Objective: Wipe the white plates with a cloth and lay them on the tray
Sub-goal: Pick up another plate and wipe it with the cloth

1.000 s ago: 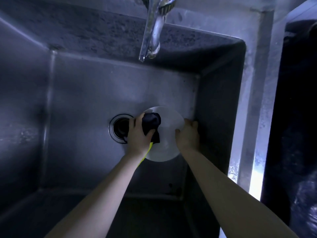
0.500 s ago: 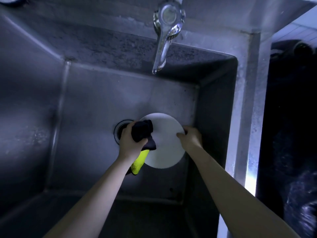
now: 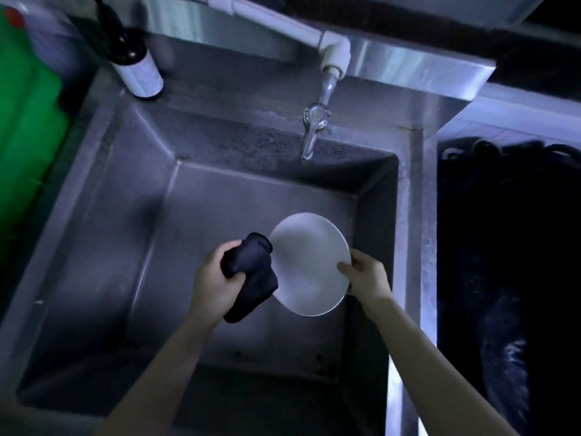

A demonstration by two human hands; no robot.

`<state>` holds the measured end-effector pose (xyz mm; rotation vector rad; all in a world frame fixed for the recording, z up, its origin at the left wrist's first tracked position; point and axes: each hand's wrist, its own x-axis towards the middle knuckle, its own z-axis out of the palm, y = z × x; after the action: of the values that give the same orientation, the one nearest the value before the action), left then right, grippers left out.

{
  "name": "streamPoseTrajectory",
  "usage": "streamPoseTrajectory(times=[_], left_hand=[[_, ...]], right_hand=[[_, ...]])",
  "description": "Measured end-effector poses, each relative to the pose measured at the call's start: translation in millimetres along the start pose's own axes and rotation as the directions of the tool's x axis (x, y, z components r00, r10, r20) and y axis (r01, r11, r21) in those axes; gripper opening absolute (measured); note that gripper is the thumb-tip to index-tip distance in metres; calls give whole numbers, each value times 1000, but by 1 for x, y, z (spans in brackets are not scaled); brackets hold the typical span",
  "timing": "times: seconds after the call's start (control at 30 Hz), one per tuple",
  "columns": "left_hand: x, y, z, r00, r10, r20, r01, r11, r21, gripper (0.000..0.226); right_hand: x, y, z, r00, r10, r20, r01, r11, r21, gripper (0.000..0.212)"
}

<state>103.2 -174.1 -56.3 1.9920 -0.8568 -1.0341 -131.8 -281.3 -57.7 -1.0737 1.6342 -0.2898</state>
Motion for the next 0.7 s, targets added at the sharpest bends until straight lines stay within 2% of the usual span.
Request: streamPoseTrajectory(times=[0.1,0.17,0.27,0.37,0.43,0.5,0.53,0.57,0.6,0.63,0.67,0.7], left_hand=[[-17,25,-18,994,86,-75,-81,995,60,57],[-31,48,-28,976,196,-93,-188,978,89,71],[-53,91,-38,924,377,-64,-357,911,209,81],[-74,128,-38,885,455,102,-450,778,439,90],[-89,149,-27,823,494,280,-559,621,550,96],[-106,169,-5,722,522,454,-685,447,575,99],[-115,174,7,667,529,525,-740,386,551,99],[-121,177,17,626,536,567,-777,367,511,99],[-127,179,23,614,539,577,-789,406,461,98],[-131,182,24,627,542,559,-773,521,362,97],[-135,186,23,670,529,521,-696,692,192,92],[-136,188,24,709,531,465,-609,792,24,86]], right_hand=[[-30,-8,-16,994,-86,-61,92,990,111,36],[-50,-15,-25,991,-106,-78,118,976,180,44],[-77,-25,-39,986,-129,-109,155,948,278,37],[-102,-36,-51,979,-172,-112,201,917,344,32],[-119,-41,-56,978,-185,-102,210,901,380,29],[-135,-43,-60,984,-172,-55,178,872,456,22],[-142,-43,-64,987,-159,-28,152,852,501,19],[-148,-42,-68,989,-147,-11,129,828,545,18],[-153,-41,-74,990,-139,-3,114,803,585,17],[-157,-40,-81,991,-133,-2,106,776,621,17],[-161,-38,-89,991,-131,-8,104,749,654,17],[-163,-37,-97,991,-130,-19,108,724,681,18]])
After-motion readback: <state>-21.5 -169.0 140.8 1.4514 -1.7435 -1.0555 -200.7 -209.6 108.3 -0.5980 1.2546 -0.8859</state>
